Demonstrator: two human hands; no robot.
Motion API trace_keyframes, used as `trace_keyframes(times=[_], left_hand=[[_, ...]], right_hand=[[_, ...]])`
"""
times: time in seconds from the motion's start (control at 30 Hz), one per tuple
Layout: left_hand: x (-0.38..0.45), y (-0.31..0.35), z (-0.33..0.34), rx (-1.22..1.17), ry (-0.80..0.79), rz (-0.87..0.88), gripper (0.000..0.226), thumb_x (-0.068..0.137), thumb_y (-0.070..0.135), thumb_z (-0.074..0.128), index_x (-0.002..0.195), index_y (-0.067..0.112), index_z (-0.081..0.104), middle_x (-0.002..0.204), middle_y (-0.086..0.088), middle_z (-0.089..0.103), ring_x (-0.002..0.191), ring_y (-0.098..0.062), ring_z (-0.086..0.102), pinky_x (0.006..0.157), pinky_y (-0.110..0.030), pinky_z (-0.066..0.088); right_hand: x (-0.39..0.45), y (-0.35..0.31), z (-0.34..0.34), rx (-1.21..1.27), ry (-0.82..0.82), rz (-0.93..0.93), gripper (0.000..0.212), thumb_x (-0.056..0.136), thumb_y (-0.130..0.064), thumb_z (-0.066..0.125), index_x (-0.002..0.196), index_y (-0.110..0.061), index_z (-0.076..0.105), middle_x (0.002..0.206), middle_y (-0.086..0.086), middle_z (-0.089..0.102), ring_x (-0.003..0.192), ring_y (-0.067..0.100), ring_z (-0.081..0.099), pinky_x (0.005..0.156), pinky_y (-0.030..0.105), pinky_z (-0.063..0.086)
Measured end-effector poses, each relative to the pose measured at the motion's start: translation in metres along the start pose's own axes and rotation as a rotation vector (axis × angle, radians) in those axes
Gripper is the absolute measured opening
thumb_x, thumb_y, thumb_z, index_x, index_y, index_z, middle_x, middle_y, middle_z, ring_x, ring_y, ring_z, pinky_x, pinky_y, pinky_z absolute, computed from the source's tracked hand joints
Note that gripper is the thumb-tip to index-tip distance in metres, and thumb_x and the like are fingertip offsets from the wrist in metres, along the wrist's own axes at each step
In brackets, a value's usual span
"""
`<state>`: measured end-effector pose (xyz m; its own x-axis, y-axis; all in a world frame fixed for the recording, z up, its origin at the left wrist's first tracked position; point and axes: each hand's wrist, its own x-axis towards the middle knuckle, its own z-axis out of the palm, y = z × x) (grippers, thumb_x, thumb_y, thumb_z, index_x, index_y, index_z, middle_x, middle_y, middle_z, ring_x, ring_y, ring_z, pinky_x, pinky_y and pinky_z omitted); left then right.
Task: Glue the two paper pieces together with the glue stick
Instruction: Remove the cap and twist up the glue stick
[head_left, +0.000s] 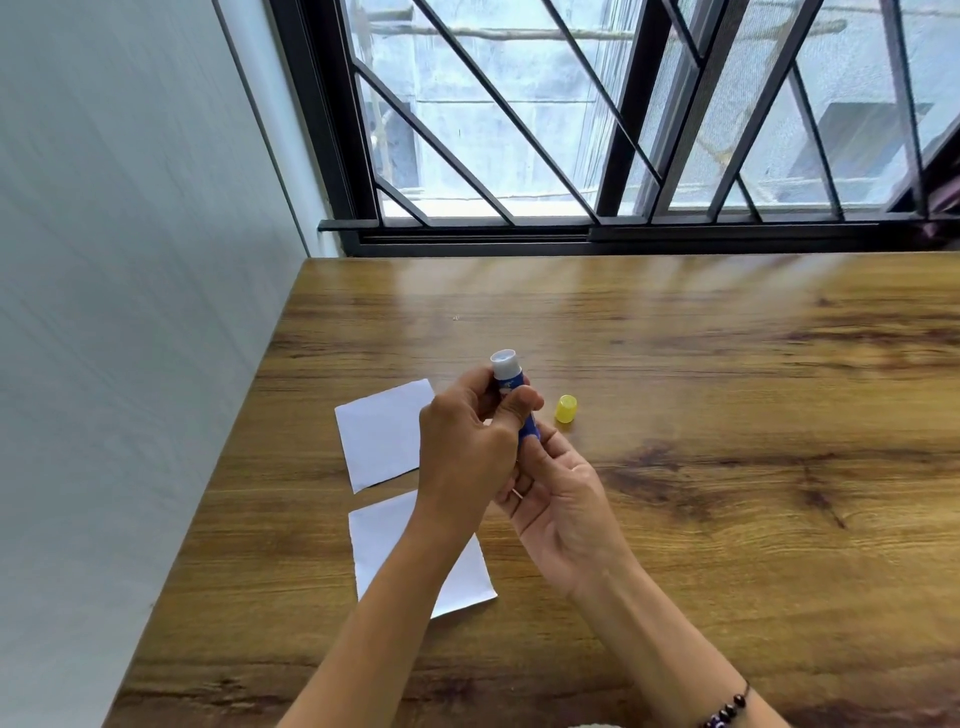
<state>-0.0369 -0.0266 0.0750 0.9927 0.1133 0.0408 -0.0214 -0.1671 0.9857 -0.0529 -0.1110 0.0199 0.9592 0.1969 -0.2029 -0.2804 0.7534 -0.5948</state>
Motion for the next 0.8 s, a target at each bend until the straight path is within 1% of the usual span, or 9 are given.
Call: trace_keyframes(times=[0.07,0.13,0.3,0.37,0.47,0.53,0.6,0.73,0.8], left_hand=[[-0.0009,-0.0002,0.0013,0.013,0.002,0.012,0.025,0.084,0.015,0.062,0.073,0.036,0.059,0.083,0.002,0.073,0.083,-0.019,0.071,0.083,-0.045,0.056],[-0.0012,-0.0005,0.0020,0.023,0.010,0.018,0.023,0.084,0.018,0.063,0.072,0.037,0.060,0.084,-0.001,0.074,0.084,-0.019,0.070,0.081,-0.046,0.056],[-0.0016,0.0010,0.0027,0.026,0.012,0.020,0.022,0.083,0.018,0.063,0.070,0.036,0.061,0.082,-0.001,0.074,0.082,-0.019,0.070,0.079,-0.046,0.056],[-0.0009,0.0013,0.0026,0.027,0.008,0.020,0.023,0.083,0.018,0.063,0.070,0.037,0.060,0.082,-0.001,0.074,0.082,-0.019,0.070,0.079,-0.046,0.057],[0.0009,0.0004,0.0005,0.035,0.004,0.015,0.025,0.084,0.017,0.062,0.071,0.037,0.060,0.083,-0.001,0.074,0.083,-0.020,0.070,0.080,-0.046,0.057],[0.0014,0.0001,-0.0003,0.034,0.000,0.008,0.024,0.085,0.016,0.062,0.071,0.036,0.060,0.082,0.001,0.074,0.082,-0.019,0.071,0.081,-0.046,0.056],[0.0008,0.0005,0.0007,0.040,-0.005,0.011,0.023,0.085,0.016,0.062,0.073,0.036,0.060,0.082,0.001,0.074,0.081,-0.019,0.071,0.081,-0.045,0.057],[-0.0005,0.0004,0.0022,0.045,-0.003,0.021,0.022,0.084,0.017,0.062,0.073,0.036,0.059,0.085,-0.002,0.074,0.083,-0.020,0.070,0.080,-0.046,0.057],[-0.0007,0.0010,0.0022,0.052,-0.004,0.032,0.024,0.085,0.017,0.062,0.072,0.037,0.058,0.084,-0.001,0.074,0.085,-0.018,0.070,0.082,-0.046,0.056]], right_hand=[[-0.0012,-0.0011,0.0017,-0.027,0.040,0.002,0.032,0.073,-0.022,0.062,0.102,-0.008,0.059,0.069,0.004,0.065,0.053,0.012,0.057,0.052,0.022,0.051],[-0.0028,-0.0020,0.0037,-0.028,0.066,0.020,0.023,0.081,-0.025,0.050,0.092,-0.008,0.061,0.062,0.003,0.064,0.049,0.012,0.056,0.050,0.022,0.050],[-0.0023,-0.0013,0.0061,0.036,0.114,0.085,0.047,0.092,-0.037,0.039,0.069,-0.011,0.069,0.055,0.003,0.062,0.046,0.012,0.056,0.047,0.022,0.048],[-0.0022,-0.0014,0.0059,0.047,0.089,0.093,0.041,0.088,-0.039,0.043,0.074,-0.012,0.070,0.059,0.003,0.063,0.049,0.012,0.056,0.051,0.023,0.049],[-0.0025,-0.0023,0.0042,0.007,0.029,0.047,0.030,0.080,-0.030,0.057,0.101,-0.010,0.063,0.070,0.003,0.065,0.056,0.012,0.056,0.056,0.025,0.051],[-0.0018,-0.0021,0.0029,0.014,-0.006,0.013,0.050,0.068,-0.022,0.073,0.113,-0.008,0.057,0.073,0.004,0.066,0.058,0.012,0.058,0.056,0.023,0.053],[-0.0010,-0.0014,0.0018,0.018,0.005,0.001,0.057,0.059,-0.019,0.076,0.111,-0.006,0.057,0.070,0.005,0.066,0.056,0.012,0.060,0.054,0.023,0.053],[-0.0031,-0.0023,0.0041,0.015,0.053,0.008,0.023,0.076,-0.018,0.056,0.096,-0.007,0.060,0.058,0.001,0.062,0.048,0.009,0.057,0.048,0.020,0.051],[-0.0037,-0.0026,0.0045,0.035,0.085,0.016,0.020,0.078,-0.023,0.052,0.085,-0.007,0.062,0.053,0.001,0.059,0.044,0.009,0.054,0.045,0.020,0.049]])
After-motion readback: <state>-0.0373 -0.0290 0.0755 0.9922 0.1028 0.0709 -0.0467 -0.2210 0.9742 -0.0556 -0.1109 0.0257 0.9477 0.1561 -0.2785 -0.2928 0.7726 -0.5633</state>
